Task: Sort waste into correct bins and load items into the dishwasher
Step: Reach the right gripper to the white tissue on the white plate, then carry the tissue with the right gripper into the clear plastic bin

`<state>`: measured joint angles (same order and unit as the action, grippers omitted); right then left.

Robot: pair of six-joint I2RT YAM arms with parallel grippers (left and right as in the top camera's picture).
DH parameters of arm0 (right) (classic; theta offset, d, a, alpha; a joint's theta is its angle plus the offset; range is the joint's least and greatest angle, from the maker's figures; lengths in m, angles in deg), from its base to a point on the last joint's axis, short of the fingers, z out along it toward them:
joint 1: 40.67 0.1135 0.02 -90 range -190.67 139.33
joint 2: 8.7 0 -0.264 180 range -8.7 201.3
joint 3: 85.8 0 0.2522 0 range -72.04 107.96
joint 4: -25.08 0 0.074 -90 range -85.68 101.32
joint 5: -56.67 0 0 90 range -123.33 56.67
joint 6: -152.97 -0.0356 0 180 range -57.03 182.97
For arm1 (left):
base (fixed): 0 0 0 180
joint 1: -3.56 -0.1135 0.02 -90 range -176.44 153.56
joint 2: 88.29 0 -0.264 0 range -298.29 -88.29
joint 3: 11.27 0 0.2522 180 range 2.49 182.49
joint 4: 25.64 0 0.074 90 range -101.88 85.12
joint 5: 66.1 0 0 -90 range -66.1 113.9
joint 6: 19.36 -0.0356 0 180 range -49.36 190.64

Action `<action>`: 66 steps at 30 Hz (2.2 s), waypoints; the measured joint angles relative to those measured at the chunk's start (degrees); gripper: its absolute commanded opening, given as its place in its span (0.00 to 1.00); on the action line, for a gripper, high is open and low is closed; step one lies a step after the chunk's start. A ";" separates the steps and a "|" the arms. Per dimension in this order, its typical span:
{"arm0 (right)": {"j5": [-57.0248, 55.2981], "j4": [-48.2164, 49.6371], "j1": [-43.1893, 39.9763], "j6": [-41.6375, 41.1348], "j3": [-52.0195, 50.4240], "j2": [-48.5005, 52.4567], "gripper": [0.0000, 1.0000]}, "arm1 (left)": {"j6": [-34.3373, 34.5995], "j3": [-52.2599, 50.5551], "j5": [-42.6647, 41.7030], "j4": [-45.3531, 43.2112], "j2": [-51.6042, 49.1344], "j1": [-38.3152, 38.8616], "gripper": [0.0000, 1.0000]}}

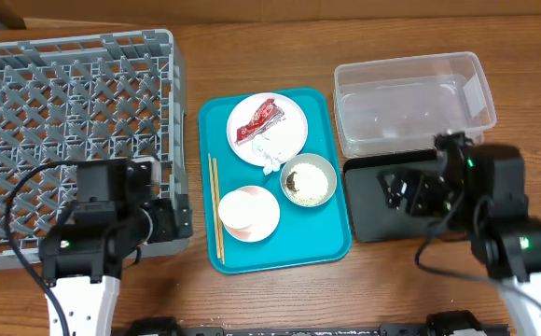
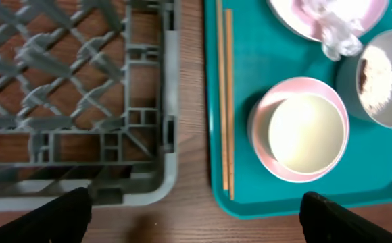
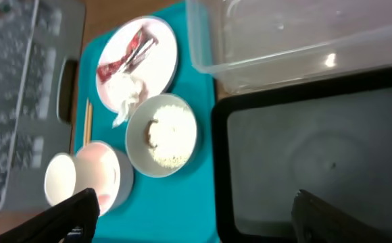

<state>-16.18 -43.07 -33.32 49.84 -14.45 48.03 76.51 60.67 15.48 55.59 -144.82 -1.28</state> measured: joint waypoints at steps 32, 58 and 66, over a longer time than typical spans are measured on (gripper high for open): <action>-11.78 18.16 27.65 7.06 30.88 61.92 0.63 | -0.02 5.55 -0.15 4.52 -8.15 -11.72 1.00; -21.49 9.97 20.96 -1.01 38.36 48.00 0.04 | -0.02 5.64 -0.17 4.57 -8.15 -11.72 1.00; -25.16 4.50 9.27 -9.55 35.60 47.17 0.41 | -0.02 5.64 -0.15 4.57 -8.15 -11.72 1.00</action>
<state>-41.34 -38.57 -24.05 40.29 21.15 95.19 76.49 66.31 15.32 60.15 -152.97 -12.99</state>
